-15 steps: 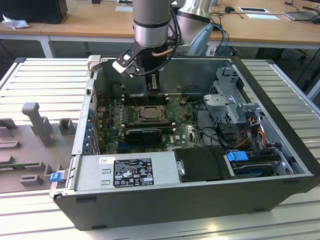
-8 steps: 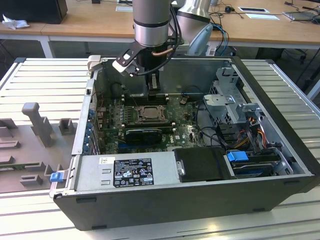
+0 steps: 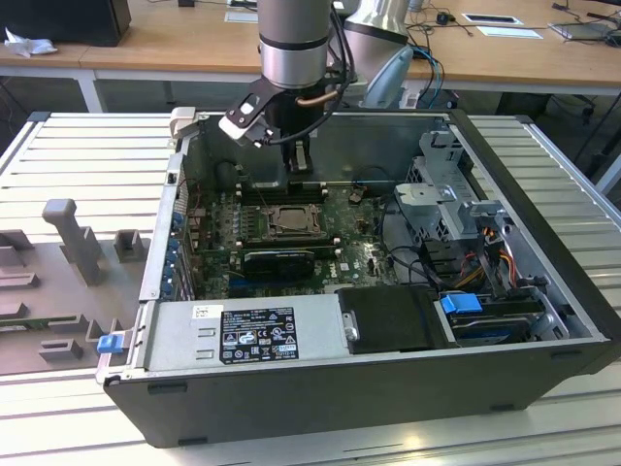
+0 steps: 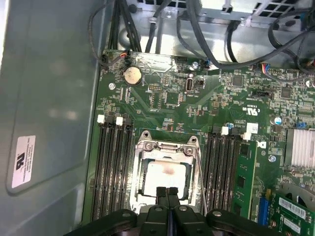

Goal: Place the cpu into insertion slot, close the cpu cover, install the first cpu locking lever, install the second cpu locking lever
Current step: 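Install the first cpu locking lever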

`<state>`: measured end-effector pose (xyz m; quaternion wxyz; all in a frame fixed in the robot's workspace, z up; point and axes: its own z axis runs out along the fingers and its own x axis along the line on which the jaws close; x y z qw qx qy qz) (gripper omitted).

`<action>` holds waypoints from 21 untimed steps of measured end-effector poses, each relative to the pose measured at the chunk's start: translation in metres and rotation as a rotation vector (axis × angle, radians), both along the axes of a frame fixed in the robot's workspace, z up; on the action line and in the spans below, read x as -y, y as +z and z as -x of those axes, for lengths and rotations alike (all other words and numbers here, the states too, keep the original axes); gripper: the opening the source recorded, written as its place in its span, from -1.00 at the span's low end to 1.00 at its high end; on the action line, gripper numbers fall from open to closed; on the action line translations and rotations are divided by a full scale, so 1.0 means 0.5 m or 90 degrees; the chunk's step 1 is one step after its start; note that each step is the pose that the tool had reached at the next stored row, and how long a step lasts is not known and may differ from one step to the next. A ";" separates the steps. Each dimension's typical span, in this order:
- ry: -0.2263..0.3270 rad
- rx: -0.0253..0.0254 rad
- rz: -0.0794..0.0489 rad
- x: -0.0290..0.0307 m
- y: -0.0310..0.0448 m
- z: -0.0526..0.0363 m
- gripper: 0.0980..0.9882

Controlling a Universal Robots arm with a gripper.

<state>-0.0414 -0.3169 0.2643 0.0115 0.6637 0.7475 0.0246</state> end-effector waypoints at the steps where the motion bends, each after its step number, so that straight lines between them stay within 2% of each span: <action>1: 0.023 0.0000 0.000 0.000 0.000 0.000 -0.98; 3: 0.044 0.0000 0.000 0.000 0.000 0.000 -0.98; 13: 0.082 0.0000 0.000 0.000 0.000 0.000 -0.98; 16: 0.112 0.0000 0.000 0.000 0.000 0.000 -0.98; 21: 0.140 0.0000 0.000 0.000 0.000 0.000 -0.98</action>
